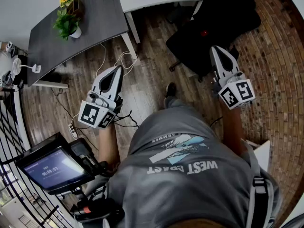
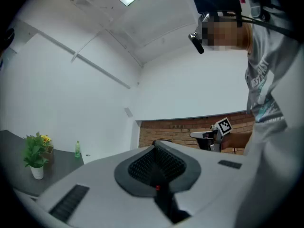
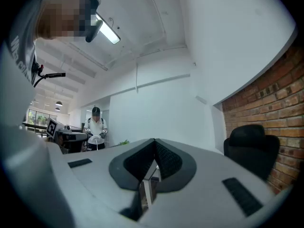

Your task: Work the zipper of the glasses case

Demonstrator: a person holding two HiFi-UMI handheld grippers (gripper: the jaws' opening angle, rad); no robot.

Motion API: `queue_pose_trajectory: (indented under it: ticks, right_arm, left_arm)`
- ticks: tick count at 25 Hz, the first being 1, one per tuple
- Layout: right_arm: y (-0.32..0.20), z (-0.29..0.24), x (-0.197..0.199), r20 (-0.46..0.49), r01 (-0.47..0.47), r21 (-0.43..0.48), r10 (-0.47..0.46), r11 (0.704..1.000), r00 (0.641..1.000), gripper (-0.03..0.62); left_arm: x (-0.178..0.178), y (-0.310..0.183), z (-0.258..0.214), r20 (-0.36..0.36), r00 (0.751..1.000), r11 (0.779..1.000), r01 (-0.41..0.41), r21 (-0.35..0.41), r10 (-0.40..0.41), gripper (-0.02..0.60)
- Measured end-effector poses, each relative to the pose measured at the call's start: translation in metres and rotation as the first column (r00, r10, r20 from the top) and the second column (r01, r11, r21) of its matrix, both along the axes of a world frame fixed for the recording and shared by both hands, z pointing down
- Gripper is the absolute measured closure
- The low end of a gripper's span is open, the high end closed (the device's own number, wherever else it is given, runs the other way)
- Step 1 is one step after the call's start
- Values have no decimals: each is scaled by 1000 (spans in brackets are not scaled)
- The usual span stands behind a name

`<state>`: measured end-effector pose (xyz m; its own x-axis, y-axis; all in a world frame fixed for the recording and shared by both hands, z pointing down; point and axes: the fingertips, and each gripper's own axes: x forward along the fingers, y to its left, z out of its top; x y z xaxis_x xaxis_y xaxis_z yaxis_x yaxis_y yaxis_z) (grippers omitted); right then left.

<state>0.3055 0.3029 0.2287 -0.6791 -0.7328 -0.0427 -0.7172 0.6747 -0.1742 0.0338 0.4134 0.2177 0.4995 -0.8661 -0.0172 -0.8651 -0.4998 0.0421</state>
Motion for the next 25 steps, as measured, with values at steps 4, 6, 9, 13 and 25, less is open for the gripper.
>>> queue_pose_trajectory:
  ticks: [4,6,9,13,25]
  right_arm:
    - [-40,4,-11,-1,4,11,-4,1000,1000,599]
    - [-70,10,-18,-2,7,6,-7,1000,1000,599]
    - [-120,14,-26,2,22,12,-22,1000,1000,599]
    - [-180,25,-35,3,68,1,-68,998,998,599]
    - [-271,38,-87,1,137,6,-137,991,991,599]
  left_arm:
    - [-8,-40,8,5,1000,1000,5,-12,-5,577]
    - [-14,-71,16,-2,1000,1000,13,-23,-13,577]
    - [-17,-123,25,-3,1000,1000,15,-27,-15,577]
    - [-12,-192,32,-6,1000,999,24,-27,-24,577]
    - [-41,-291,46,-12,999,999,52,4,-51,577]
